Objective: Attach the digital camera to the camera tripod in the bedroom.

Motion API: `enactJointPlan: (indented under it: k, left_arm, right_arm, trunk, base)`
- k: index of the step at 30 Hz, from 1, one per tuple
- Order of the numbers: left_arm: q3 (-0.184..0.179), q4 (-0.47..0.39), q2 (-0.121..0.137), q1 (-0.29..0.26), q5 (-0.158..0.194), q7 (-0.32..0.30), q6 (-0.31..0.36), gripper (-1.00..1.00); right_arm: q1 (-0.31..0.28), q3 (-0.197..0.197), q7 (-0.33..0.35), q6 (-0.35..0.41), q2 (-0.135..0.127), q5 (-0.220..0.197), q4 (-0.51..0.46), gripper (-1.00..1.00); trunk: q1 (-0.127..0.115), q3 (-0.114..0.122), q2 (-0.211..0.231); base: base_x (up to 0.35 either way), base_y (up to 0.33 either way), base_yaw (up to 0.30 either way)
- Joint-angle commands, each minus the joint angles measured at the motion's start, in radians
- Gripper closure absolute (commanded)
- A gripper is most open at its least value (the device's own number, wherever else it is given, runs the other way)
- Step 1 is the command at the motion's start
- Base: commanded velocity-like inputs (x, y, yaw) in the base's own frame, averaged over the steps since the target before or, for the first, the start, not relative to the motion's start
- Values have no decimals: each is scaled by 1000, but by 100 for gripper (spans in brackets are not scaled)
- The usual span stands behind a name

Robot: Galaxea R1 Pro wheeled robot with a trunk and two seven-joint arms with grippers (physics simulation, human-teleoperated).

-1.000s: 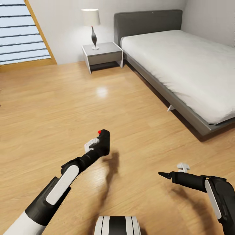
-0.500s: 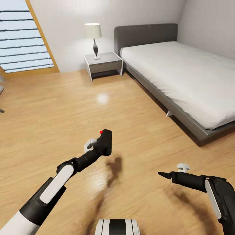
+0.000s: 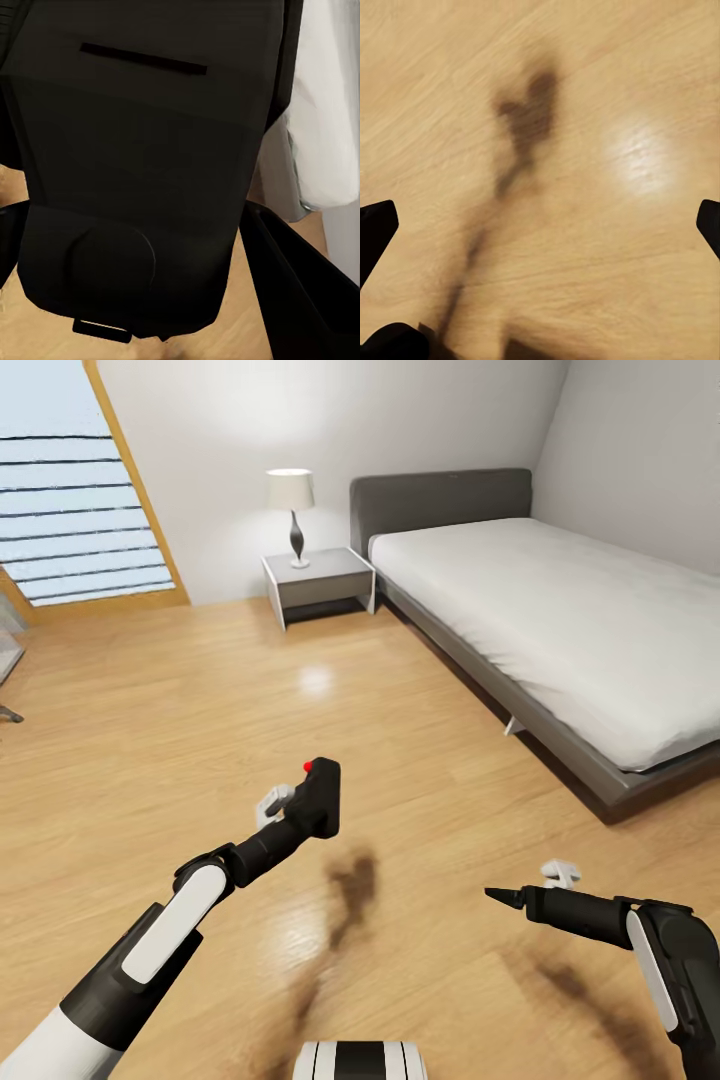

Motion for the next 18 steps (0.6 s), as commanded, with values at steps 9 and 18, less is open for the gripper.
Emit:
enactJointPlan:
  k: [9, 18]
  left_arm:
    - [0, -3, -4, -1, 9, 204, -5, 100]
    - [2, -13, -8, -1, 10, 333, -7, 100]
  right_arm:
    - [-1, 1, -1, 8, 1, -5, 0, -100]
    - [-1, 2, -1, 8, 1, -4, -2, -100]
  trunk:
    - [-4, 34, 2]
    - [-8, 69, 4]
  base:
    - [0, 0, 0]
    - [0, 0, 0]
